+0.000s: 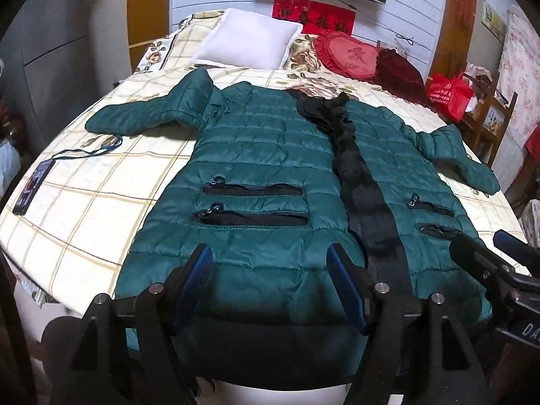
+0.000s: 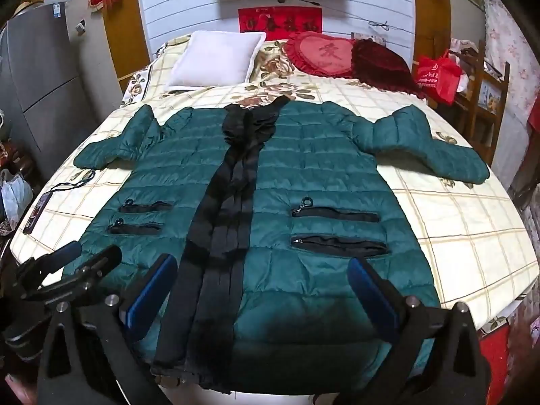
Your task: Fold large clothes
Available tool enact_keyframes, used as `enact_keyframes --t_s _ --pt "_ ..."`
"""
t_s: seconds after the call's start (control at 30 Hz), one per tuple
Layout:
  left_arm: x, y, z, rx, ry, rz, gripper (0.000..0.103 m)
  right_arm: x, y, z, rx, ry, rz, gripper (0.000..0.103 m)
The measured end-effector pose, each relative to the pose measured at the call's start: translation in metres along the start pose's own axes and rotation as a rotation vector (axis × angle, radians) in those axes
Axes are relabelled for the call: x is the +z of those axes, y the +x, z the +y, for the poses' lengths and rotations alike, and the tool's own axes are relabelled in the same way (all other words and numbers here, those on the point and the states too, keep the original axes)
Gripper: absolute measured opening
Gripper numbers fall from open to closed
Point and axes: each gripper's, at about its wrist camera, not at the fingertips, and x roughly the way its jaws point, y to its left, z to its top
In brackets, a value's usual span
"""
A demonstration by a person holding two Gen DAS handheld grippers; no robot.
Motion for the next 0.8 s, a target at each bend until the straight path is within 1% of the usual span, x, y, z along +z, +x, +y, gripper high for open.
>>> enact_keyframes --t_s 0.13,0.3,0.33,0.47,0.57,0.67,0.7,0.8 --pt "-0.002 0.001 0.001 0.001 -0.001 0.003 0.041 -0.002 0.0 0.004 -0.006 0.006 0.01 0.102" --pt "-0.002 -0.002 0.002 0.007 -0.004 -0.018 0.041 -0.002 0.007 0.0 -0.012 0.004 0.004 0.102" --pt "-0.002 -0.003 0.003 0.006 -0.005 -0.021 0.041 -0.008 0.006 0.0 0.001 0.004 0.006 0.102" --pt "0.0 -0.004 0.004 0.011 -0.007 -0.02 0.041 -0.007 0.011 -0.001 -0.003 0.0 0.003 0.102" --pt "0.001 -0.002 0.002 0.03 0.01 -0.019 0.041 -0.003 0.008 -0.001 0.002 0.014 0.012 0.102" --pt "0.001 -0.001 0.002 0.02 0.013 -0.018 0.041 -0.001 0.008 0.0 0.007 0.022 0.018 0.102" --pt "0.0 -0.002 0.002 0.029 0.013 -0.017 0.041 0.0 0.006 0.0 0.016 0.029 0.027 0.102" --pt "0.0 -0.002 -0.001 0.072 0.031 -0.024 0.041 0.001 0.01 0.0 0.0 0.019 0.027 0.102"
